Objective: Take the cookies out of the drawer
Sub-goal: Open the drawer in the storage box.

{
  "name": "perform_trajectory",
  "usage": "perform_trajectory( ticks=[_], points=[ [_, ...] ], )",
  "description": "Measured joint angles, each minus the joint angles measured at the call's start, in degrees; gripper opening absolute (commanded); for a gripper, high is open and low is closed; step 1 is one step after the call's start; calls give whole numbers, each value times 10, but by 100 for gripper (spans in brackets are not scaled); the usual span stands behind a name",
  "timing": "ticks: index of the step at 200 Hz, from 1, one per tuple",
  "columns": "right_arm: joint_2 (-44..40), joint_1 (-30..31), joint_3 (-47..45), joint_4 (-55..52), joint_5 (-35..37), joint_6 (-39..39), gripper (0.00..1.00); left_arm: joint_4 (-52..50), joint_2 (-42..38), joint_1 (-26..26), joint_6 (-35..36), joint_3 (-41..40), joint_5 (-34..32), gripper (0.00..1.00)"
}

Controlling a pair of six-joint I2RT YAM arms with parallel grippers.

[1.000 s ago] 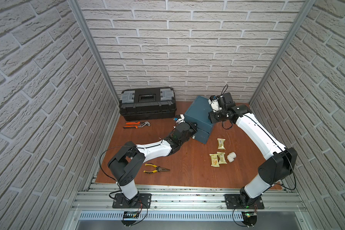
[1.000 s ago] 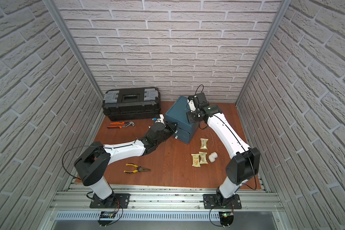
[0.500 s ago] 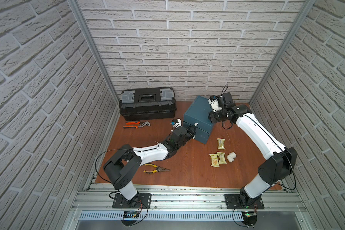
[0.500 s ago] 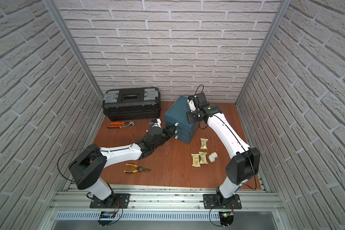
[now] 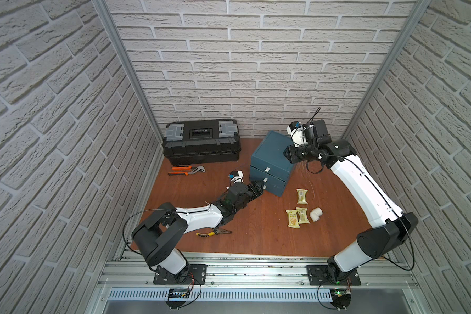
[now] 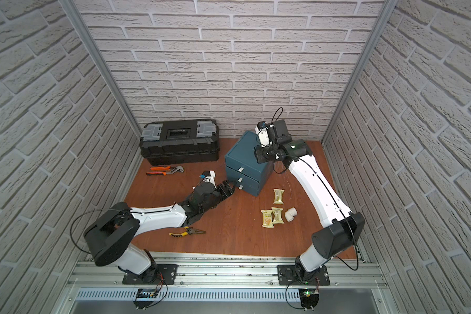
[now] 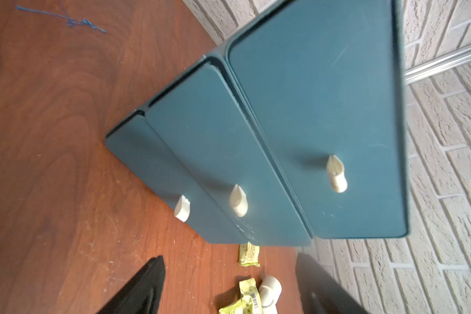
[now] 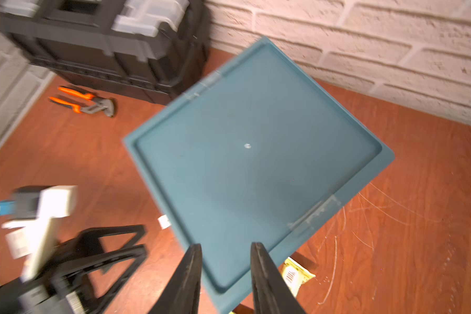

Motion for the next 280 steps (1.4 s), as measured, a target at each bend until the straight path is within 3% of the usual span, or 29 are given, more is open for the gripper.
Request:
perform_trajectory(
  ticks=[43,89,280],
  points=[
    [-79,40,-63,6,-25,7,35,73,74,2,-17,15,34,69],
    [-100,57,-108,5,-31,21,34,132,124,13,-37,26,43,59],
    [-101,65,-120,2,-31,30,34,180,175,19,-80,68,54,29]
  ],
)
